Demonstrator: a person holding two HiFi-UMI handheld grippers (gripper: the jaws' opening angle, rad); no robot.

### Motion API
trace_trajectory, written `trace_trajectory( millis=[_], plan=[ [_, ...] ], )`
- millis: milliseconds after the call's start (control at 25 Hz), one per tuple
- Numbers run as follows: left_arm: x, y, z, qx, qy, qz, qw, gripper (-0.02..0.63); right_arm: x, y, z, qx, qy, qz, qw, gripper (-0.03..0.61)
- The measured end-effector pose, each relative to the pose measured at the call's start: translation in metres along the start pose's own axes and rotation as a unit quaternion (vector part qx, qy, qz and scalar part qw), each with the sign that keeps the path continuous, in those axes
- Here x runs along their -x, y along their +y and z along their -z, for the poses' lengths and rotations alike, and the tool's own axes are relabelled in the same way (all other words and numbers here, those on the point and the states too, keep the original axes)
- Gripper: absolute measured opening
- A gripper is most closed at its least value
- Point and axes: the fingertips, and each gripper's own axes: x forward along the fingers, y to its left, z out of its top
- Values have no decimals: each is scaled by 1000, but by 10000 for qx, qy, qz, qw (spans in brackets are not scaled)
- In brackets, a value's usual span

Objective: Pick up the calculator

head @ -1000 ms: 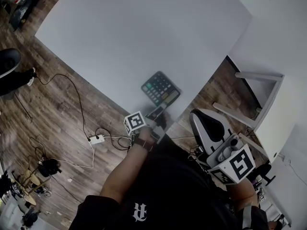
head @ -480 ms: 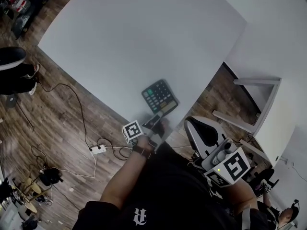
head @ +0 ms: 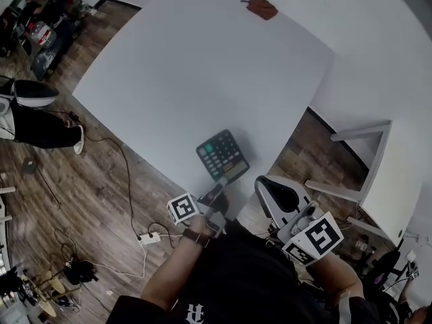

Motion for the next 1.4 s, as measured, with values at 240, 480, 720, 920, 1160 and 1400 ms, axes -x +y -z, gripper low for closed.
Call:
trace_trajectory(
  millis=[240,480,720,920,1160,1400],
  plan=[
    [6,-64,1,-418,-35,251,9988,48,11,6,-22,210,-337,-61,9992,12],
    [18,-139,12,-989,-43,544,9936,48,25,9,-46,367,-662,-43,9971,12],
    [39,-210,24,-2078,-221,689,9755,48,40,14,-67,507,-961,3,9941,12],
    [52,-257,32,-3139,-380,865,9448,48,46,18,-82,657,-1177,24,9909,12],
    [65,-287,45,-3683,-545,986,9228,48,57,27,-94,766,-1324,-3,9882,12],
    [67,-298,46,-3929,-577,1062,9116,48,56,30,-102,941,-1404,26,9856,11]
  ],
)
